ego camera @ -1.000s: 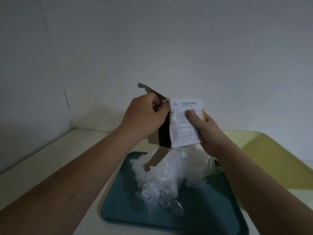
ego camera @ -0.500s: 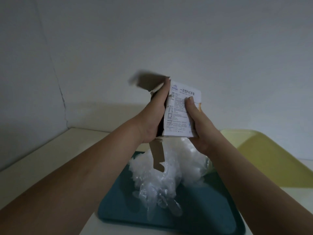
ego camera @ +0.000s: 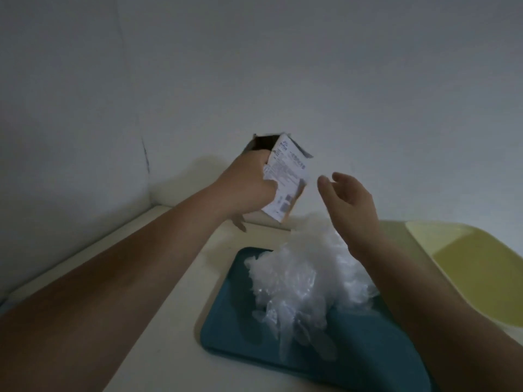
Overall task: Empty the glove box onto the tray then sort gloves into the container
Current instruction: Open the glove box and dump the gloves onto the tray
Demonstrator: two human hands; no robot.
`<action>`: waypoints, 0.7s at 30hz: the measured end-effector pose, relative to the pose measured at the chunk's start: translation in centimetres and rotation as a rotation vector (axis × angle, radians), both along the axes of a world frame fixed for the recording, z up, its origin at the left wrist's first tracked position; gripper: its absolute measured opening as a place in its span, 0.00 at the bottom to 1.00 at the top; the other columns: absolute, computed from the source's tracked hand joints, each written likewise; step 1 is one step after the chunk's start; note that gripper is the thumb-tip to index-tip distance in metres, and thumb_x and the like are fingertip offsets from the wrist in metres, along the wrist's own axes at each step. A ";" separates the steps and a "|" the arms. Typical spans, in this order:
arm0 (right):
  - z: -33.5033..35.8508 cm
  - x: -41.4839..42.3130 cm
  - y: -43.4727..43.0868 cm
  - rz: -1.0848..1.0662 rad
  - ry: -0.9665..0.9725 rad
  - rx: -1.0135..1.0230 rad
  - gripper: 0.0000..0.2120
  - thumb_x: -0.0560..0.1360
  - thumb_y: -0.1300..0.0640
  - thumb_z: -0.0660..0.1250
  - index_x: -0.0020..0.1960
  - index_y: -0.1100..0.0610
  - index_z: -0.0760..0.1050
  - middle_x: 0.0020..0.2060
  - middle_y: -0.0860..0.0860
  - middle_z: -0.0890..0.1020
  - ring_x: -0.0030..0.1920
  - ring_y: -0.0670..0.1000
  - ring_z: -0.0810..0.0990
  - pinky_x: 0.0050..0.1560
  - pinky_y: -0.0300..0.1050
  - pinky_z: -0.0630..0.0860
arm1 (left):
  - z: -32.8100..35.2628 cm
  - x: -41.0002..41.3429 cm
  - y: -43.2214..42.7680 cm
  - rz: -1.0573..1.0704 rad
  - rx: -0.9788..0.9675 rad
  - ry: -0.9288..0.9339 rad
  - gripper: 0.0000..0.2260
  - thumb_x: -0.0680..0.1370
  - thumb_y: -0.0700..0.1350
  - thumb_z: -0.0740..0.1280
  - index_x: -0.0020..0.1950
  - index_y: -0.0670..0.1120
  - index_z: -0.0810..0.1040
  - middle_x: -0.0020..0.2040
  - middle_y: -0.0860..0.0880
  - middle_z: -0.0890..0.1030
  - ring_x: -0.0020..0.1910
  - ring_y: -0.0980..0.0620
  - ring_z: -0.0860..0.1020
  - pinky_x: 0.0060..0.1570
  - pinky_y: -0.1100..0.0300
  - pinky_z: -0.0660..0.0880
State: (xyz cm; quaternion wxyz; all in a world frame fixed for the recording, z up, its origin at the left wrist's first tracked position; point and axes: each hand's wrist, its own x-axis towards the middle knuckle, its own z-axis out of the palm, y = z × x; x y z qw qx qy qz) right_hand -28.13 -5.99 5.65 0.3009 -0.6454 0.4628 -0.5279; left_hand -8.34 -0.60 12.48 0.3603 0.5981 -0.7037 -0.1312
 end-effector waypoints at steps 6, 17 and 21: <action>-1.4 1.2 2.6 0.145 1.224 0.140 0.50 0.63 0.17 0.61 0.80 0.36 0.55 0.83 0.48 0.53 0.83 0.59 0.47 0.77 0.71 0.42 | -6.4 4.4 -1.5 0.302 0.271 -0.646 0.02 0.79 0.38 0.67 0.47 0.43 0.79 0.48 0.43 0.83 0.46 0.45 0.81 0.46 0.53 0.78; -4.7 0.3 3.3 0.011 1.291 0.129 0.38 0.75 0.23 0.44 0.74 0.42 0.70 0.73 0.52 0.71 0.73 0.59 0.66 0.70 0.62 0.68 | -9.8 5.4 1.2 0.360 -0.029 -0.752 0.10 0.82 0.47 0.65 0.62 0.47 0.76 0.62 0.47 0.79 0.59 0.46 0.75 0.47 0.55 0.70; -5.7 1.1 2.5 0.001 1.239 0.119 0.30 0.80 0.30 0.48 0.73 0.44 0.71 0.70 0.53 0.74 0.70 0.59 0.69 0.69 0.59 0.68 | -10.0 1.0 4.4 -0.027 -0.006 -0.374 0.27 0.79 0.64 0.66 0.76 0.57 0.71 0.79 0.56 0.66 0.75 0.53 0.67 0.72 0.53 0.68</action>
